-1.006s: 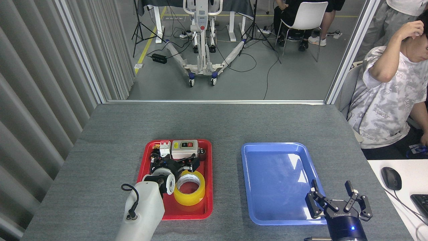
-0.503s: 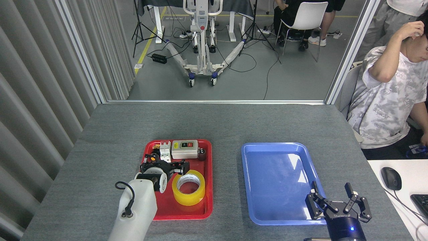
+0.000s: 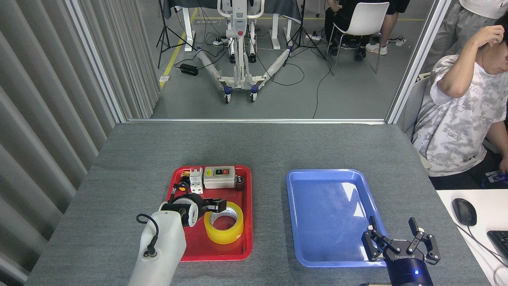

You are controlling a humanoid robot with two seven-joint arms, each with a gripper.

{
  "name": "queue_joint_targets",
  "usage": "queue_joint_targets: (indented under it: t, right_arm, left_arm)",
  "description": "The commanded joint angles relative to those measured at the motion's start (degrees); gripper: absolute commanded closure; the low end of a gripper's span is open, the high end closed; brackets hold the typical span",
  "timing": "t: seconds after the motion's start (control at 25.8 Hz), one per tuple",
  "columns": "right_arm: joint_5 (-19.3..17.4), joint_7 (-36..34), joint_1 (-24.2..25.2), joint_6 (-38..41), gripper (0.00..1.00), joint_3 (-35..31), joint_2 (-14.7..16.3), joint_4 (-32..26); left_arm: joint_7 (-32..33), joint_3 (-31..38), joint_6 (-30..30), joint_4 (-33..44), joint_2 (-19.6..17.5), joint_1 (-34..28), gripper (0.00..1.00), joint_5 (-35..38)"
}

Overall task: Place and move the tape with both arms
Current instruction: 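Insert the left gripper into the tape roll's hole and grip its rim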

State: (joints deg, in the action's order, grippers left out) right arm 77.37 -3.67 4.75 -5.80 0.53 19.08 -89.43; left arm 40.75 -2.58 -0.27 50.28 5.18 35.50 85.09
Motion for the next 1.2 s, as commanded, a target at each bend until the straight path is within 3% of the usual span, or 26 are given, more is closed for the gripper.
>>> queue_joint_targets:
  t: [0.0,0.31,1.16]
  right_arm:
    - [0.1,-0.2,0.0,0.0,0.00,0.1,0.0,0.4]
    - [0.1,-0.2,0.0,0.0,0.00,0.2,-0.1,1.0]
    - [0.9,-0.3,-0.7,0.0,0.00,0.2,-0.4,1.6]
  left_arm:
    - [3.5,0.4,-0.8,0.1,0.2,0.0,0.01,0.0]
    - [7.9,0.5,-1.0,-0.4,0.2,0.2,0.01,0.1]
    - [7.9,0.6,-0.9,-3.7,0.5,0.2,0.03,-0.3]
